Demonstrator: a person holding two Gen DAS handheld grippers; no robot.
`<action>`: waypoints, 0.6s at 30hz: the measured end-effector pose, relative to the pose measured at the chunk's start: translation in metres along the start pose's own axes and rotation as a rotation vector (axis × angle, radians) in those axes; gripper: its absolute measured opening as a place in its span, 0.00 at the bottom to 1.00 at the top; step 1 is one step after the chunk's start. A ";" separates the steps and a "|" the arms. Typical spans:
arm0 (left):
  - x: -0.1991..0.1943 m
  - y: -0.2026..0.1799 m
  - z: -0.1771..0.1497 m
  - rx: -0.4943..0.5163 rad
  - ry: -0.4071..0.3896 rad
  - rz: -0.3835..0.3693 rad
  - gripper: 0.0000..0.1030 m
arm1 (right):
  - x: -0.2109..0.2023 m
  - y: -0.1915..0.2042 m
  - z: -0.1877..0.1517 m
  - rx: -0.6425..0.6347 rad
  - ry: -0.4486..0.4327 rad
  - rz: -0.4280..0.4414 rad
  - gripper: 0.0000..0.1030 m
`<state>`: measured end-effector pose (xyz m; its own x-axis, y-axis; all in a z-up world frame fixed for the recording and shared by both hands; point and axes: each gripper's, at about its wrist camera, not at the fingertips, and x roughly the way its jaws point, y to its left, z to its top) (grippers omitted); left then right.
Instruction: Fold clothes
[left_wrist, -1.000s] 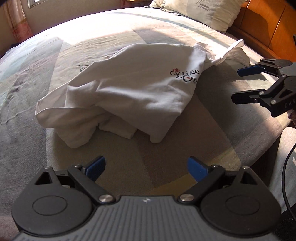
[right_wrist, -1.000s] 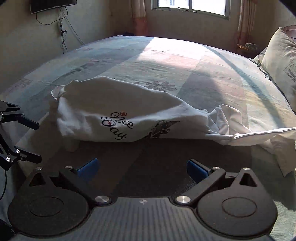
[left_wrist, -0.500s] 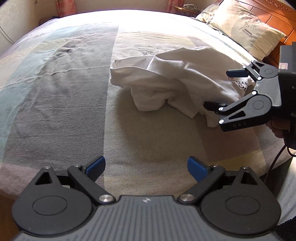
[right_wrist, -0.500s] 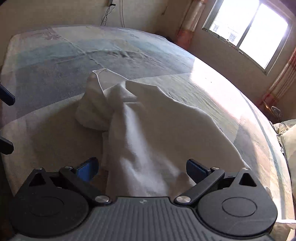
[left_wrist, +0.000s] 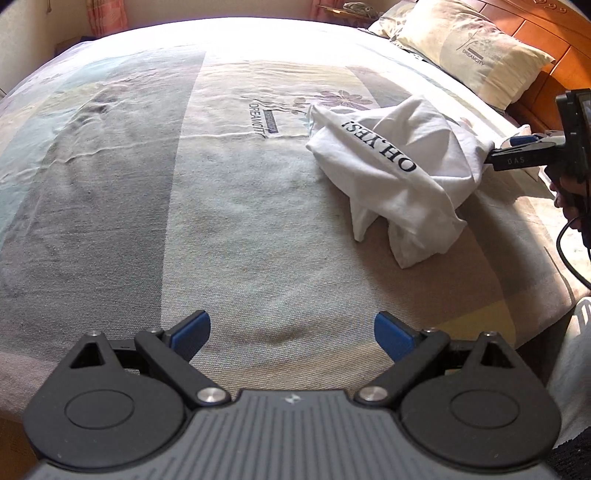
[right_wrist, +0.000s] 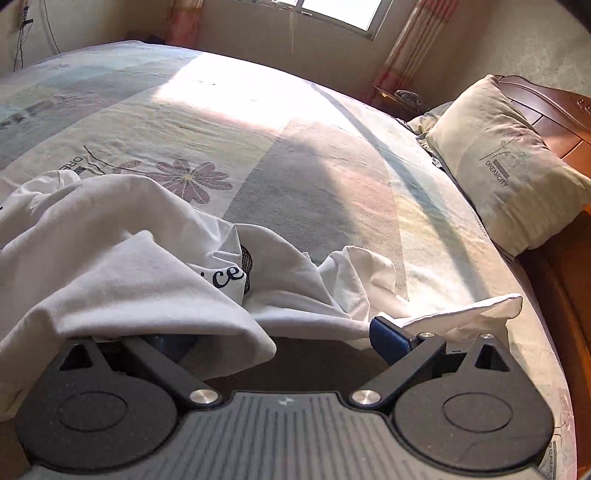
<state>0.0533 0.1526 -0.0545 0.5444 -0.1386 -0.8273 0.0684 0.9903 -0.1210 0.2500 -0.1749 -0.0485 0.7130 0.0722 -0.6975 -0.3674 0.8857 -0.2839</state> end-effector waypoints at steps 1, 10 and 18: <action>0.003 -0.005 0.001 0.005 0.005 -0.009 0.93 | -0.006 0.000 -0.005 -0.006 -0.008 0.020 0.97; 0.025 -0.052 0.020 0.004 0.019 -0.118 0.93 | -0.067 0.031 -0.052 -0.056 -0.090 0.324 1.00; 0.034 -0.065 0.043 -0.026 -0.005 -0.115 0.93 | -0.090 0.079 -0.074 -0.276 -0.210 0.541 1.00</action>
<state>0.1034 0.0835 -0.0516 0.5381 -0.2508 -0.8047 0.1085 0.9674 -0.2290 0.1122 -0.1457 -0.0568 0.4754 0.5888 -0.6536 -0.8283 0.5500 -0.1069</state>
